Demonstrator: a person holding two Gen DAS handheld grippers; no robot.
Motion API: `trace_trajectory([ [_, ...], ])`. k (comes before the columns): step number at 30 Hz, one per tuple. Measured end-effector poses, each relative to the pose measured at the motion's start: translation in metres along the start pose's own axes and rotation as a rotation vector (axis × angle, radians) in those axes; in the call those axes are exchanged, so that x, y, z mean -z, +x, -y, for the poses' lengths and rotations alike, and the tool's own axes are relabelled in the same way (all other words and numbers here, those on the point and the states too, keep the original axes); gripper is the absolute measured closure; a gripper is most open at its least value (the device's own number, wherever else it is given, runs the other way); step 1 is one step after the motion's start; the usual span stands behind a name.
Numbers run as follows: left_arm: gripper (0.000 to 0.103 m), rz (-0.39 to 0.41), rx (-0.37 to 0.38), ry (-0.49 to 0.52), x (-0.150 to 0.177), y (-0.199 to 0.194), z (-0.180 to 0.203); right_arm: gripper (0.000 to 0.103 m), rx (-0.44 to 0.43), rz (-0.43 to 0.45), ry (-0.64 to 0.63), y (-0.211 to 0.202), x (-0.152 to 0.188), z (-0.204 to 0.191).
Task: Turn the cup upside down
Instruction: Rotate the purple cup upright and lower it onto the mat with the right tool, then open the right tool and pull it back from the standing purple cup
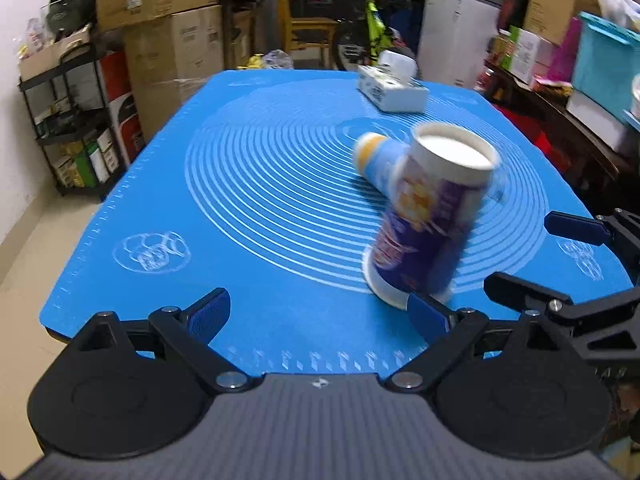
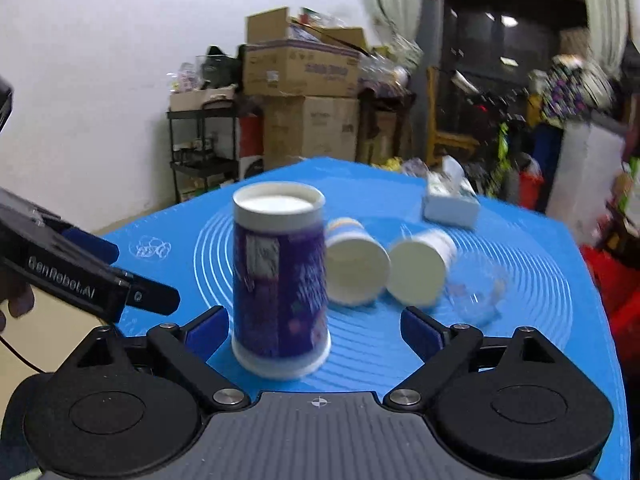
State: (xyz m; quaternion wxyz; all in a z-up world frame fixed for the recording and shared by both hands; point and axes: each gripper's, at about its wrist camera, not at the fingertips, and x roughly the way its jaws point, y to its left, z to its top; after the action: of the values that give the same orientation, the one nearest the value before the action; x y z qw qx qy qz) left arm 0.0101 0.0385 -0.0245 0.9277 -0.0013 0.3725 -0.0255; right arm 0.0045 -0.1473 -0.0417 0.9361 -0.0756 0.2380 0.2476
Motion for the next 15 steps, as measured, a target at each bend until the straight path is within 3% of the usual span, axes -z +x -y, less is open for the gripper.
trace_trajectory([
  [7, 0.008, -0.025, 0.049, 0.024, 0.020, -0.008, 0.015, 0.010, 0.036, -0.063, 0.092, -0.028, 0.011, 0.008],
  [15, 0.008, -0.029, 0.057, 0.040, 0.029, -0.013, 0.018, 0.010, 0.070, -0.106, 0.112, -0.045, 0.012, 0.002],
])
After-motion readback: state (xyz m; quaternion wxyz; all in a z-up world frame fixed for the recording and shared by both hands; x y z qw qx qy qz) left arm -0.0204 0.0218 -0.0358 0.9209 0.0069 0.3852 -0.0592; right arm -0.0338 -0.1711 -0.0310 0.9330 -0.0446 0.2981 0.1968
